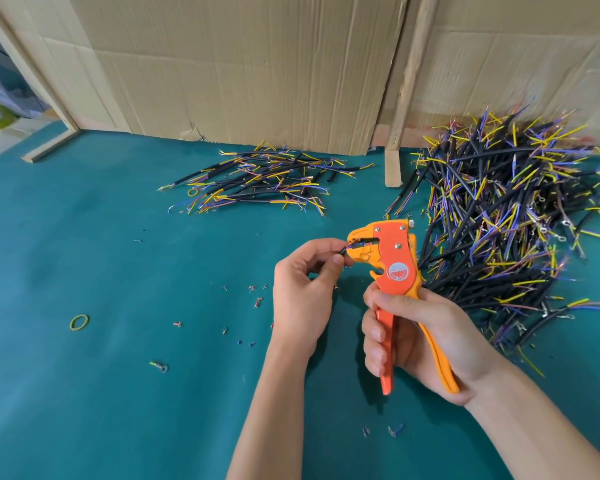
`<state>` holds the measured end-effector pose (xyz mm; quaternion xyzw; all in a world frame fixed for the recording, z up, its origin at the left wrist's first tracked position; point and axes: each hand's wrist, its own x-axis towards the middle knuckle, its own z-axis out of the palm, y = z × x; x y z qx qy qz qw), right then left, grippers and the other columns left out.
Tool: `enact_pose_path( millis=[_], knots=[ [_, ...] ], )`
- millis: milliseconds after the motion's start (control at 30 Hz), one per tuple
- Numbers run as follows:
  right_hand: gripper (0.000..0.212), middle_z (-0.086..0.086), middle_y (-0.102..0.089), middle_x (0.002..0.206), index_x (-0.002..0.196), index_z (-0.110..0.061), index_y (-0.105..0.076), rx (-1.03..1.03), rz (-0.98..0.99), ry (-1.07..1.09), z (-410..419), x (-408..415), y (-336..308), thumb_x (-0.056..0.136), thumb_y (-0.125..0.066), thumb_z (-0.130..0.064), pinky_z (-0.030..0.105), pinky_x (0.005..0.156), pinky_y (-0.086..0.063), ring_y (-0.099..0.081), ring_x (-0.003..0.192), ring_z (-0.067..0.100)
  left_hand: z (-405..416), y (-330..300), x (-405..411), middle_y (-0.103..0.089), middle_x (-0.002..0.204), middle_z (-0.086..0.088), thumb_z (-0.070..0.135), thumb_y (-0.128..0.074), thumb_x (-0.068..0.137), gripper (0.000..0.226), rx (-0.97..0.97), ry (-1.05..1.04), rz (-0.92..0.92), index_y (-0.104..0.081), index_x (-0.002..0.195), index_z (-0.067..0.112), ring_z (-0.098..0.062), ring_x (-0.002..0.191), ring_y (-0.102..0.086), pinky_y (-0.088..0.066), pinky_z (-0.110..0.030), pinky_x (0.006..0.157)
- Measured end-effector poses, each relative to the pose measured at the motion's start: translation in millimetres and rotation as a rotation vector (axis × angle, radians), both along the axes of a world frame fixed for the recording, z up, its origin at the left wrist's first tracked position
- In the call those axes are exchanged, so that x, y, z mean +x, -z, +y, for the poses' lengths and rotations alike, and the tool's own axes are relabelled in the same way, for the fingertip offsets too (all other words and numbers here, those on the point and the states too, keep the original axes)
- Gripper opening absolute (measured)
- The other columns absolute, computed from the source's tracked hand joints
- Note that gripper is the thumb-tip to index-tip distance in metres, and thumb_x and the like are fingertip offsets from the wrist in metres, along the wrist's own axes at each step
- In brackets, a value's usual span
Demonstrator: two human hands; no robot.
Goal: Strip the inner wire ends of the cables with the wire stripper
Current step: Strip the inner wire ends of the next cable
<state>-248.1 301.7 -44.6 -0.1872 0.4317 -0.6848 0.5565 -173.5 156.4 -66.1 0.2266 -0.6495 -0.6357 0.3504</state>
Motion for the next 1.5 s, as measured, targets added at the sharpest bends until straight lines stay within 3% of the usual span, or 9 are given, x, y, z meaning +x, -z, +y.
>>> enact_pose_path(
  millis=[333,567,800,933,1000,1100,1233,1333,1500],
  knots=[
    [0.029,0.021,-0.055,0.084,0.103,-0.005,-0.060,-0.055,-0.024,0.042,0.9,-3.6,4.4,0.078,-0.075,-0.011,0.049,0.070,-0.054,-0.057,0.074,0.039,-3.1,2.3,-1.6,-0.075,0.083,0.003,0.005,-0.060,0.097,0.026,0.050,-0.087,0.008,-0.074,0.097,0.027,-0.007,0.063,-0.053,-0.039,-0.029,0.063],
    [0.039,0.022,-0.057,0.087,0.106,-0.006,-0.060,-0.098,-0.059,0.055,1.6,-3.5,6.5,0.074,-0.082,-0.014,0.051,0.075,-0.056,-0.061,0.078,0.039,-5.4,3.6,-1.6,-0.072,0.081,0.004,0.000,-0.051,0.097,0.034,0.137,-0.137,0.010,-0.074,0.099,0.025,-0.014,0.059,-0.038,-0.034,-0.026,0.055],
    [0.036,0.024,-0.057,0.094,0.114,-0.004,-0.053,-0.298,-0.133,-0.182,14.6,-6.3,1.3,0.085,-0.075,-0.006,0.050,0.088,-0.051,-0.062,0.091,0.044,28.5,-14.7,-18.6,-0.073,0.092,-0.005,-0.021,-0.043,0.088,0.046,0.393,0.153,0.166,-0.070,0.113,0.007,-0.012,0.074,-0.060,-0.049,-0.023,0.071],
    [0.031,0.027,-0.056,0.103,0.121,0.000,-0.047,-0.420,-0.237,-0.300,17.8,-7.7,-2.8,0.094,-0.060,-0.001,0.051,0.094,-0.045,-0.060,0.099,0.044,35.3,-34.5,-47.2,-0.067,0.066,0.012,-0.007,-0.059,0.074,0.026,0.050,0.323,0.028,-0.062,0.074,0.018,0.004,0.060,-0.059,-0.047,-0.013,0.064],
    [0.030,0.028,-0.055,0.104,0.122,0.000,-0.045,-0.459,-0.289,-0.296,17.9,-8.9,-1.9,0.095,-0.057,0.000,0.051,0.096,-0.043,-0.059,0.101,0.045,19.8,-38.8,-60.5,-0.058,0.062,0.005,0.007,-0.059,0.072,0.011,-0.223,0.294,-0.152,-0.059,0.066,0.016,-0.006,0.059,-0.050,-0.045,-0.020,0.065],
    [0.028,0.027,-0.057,0.105,0.123,-0.002,-0.049,-0.411,-0.311,-0.221,16.8,-10.7,2.3,0.095,-0.058,-0.001,0.051,0.097,-0.045,-0.058,0.101,0.044,-27.6,-36.7,-71.0,-0.073,0.088,0.002,0.003,-0.059,0.085,0.020,-0.569,0.011,-0.376,-0.074,0.094,0.012,-0.007,0.085,-0.064,-0.050,-0.023,0.084],
    [0.036,0.025,-0.060,0.096,0.111,-0.006,-0.062,-0.242,-0.178,-0.094,12.0,-8.8,11.5,0.080,-0.080,-0.007,0.050,0.090,-0.052,-0.062,0.092,0.042,-100.6,-31.2,-59.9,-0.063,0.126,-0.010,-0.006,-0.049,0.081,0.051,-0.734,-0.255,-0.706,-0.065,0.124,0.015,-0.031,0.121,-0.055,-0.048,-0.039,0.097],
    [0.037,0.025,-0.060,0.095,0.110,-0.007,-0.064,-0.198,-0.147,-0.079,9.1,-7.3,12.1,0.078,-0.082,-0.009,0.050,0.089,-0.052,-0.062,0.091,0.043,-129.5,-18.9,-50.8,-0.059,0.126,-0.013,-0.002,-0.050,0.088,0.041,-0.907,-0.176,-0.923,-0.064,0.125,0.011,-0.034,0.122,-0.052,-0.048,-0.043,0.096],
    [0.035,0.026,-0.059,0.096,0.111,-0.006,-0.062,-0.180,-0.141,-0.094,9.2,-6.9,8.6,0.081,-0.079,-0.008,0.051,0.089,-0.052,-0.062,0.091,0.044,-136.4,-17.3,-49.2,-0.063,0.112,-0.009,0.008,-0.056,0.094,0.022,-1.095,-0.198,-0.896,-0.071,0.108,0.015,-0.032,0.114,-0.053,-0.039,-0.039,0.090]
  ],
)
